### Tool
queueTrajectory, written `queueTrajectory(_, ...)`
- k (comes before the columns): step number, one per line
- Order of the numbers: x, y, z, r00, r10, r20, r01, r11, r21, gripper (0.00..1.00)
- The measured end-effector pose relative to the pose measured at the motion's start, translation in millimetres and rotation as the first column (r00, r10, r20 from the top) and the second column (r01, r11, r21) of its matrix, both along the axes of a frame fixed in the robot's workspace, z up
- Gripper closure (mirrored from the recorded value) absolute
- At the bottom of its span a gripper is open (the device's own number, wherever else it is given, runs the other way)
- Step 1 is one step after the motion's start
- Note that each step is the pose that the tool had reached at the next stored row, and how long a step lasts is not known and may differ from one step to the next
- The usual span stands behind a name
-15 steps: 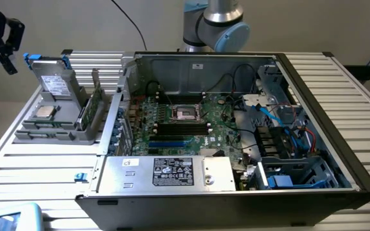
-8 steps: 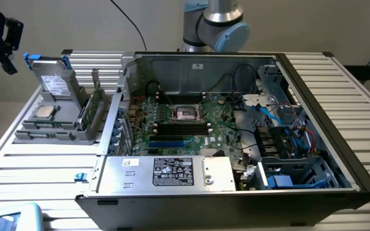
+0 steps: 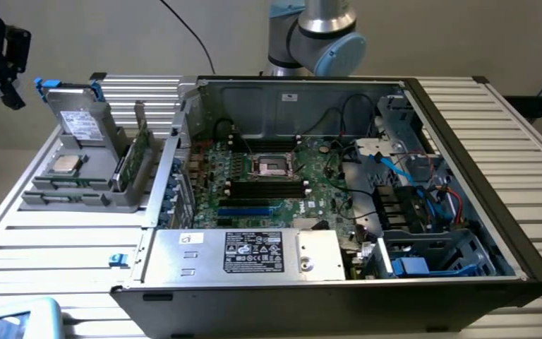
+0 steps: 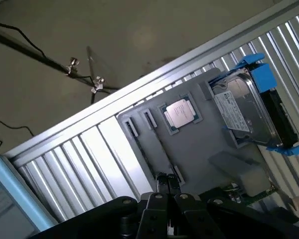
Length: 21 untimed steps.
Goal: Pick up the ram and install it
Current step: 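Pick up the ram and move it above insertion slot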
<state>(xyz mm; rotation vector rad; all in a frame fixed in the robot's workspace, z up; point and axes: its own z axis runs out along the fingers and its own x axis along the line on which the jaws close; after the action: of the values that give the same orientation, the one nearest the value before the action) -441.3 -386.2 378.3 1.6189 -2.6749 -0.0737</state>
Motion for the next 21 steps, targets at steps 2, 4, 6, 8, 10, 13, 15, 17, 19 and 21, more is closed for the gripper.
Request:
queueTrajectory(2,0.0,0.0,0.0,0.9994,0.036,0.0000,-0.036,0.9994,-0.0001,0.89)
queueTrajectory(4,0.0,0.0,0.0,0.9974,0.072,-0.0001,-0.072,0.9974,-0.0002,0.89)
queueTrajectory(6,0.0,0.0,0.0,0.9941,0.109,0.0000,-0.109,0.9941,-0.0003,0.89)
queueTrajectory(8,0.0,0.0,0.0,0.9895,0.144,-0.0001,-0.144,0.9895,-0.0006,0.89)
queueTrajectory(10,0.0,0.0,-0.1,0.9835,0.181,-0.0001,-0.181,0.9835,-0.0008,0.89)
queueTrajectory(13,0.0,0.0,-0.1,0.9723,0.234,-0.0002,-0.234,0.9723,-0.0013,0.89)
queueTrajectory(15,0.0,0.0,-0.1,0.9630,0.270,-0.0004,-0.270,0.9630,-0.0016,0.89)
queueTrajectory(17,0.0,0.0,-0.2,0.9526,0.304,-0.0004,-0.304,0.9526,-0.0020,0.89)
queueTrajectory(19,0.0,0.0,-0.2,0.9409,0.339,-0.0006,-0.339,0.9409,-0.0026,0.89)
queueTrajectory(21,0.0,0.0,-0.2,0.9283,0.372,-0.0011,-0.372,0.9283,-0.0039,0.89)
